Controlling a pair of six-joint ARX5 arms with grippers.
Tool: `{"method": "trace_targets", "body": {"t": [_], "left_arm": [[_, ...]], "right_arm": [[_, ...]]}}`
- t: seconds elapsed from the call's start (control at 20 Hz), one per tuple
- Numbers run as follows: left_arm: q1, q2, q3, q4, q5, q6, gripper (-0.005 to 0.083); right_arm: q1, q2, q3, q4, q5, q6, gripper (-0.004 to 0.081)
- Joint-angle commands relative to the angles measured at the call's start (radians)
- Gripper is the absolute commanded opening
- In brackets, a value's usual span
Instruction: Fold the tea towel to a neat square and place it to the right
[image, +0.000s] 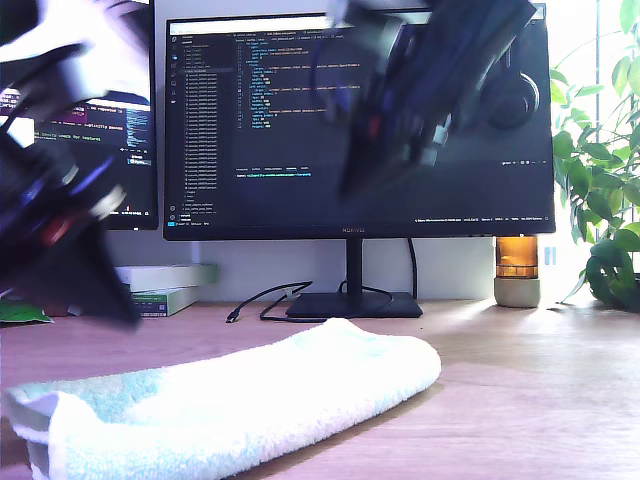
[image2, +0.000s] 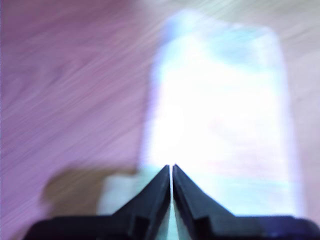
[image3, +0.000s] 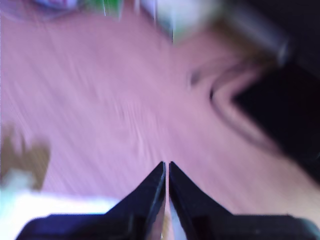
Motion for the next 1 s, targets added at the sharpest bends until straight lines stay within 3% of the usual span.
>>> {"method": "trace_targets", "body": {"t": [0.0, 0.15, 0.25, 0.35, 0.55, 0.95], "left_arm": [[-0.011, -0.060, -0.037, 0.035, 0.035, -0.003, -0.0013], [-0.037, -0.110, -0.089, 0.031, 0.069, -0.011, -0.0013], [-0.060, -0.111, -0.108, 0.000, 0.068, -0.021, -0.0013], [-0.073, -0.104, -0.113, -0.027, 0.063, -0.021, -0.0014], [-0.076, -0.084, -0.113, -0.083, 0.029, -0.022, -0.0014], [-0.076, 0.056, -0.113, -0.073, 0.014, -0.022, -0.0014]], "right_arm": [[0.008, -0.051, -0.133, 0.090, -0.002, 0.053, -0.0013], [0.016, -0.120, -0.317, 0.265, 0.001, 0.140, -0.0013], [0.026, -0.119, -0.368, 0.270, -0.004, 0.179, -0.0013], [0.033, -0.107, -0.375, 0.245, -0.007, 0.183, -0.0013], [0.033, -0.089, -0.375, 0.248, -0.001, 0.292, -0.0013], [0.033, 0.117, -0.349, 0.287, -0.051, 0.365, -0.0013]]}}
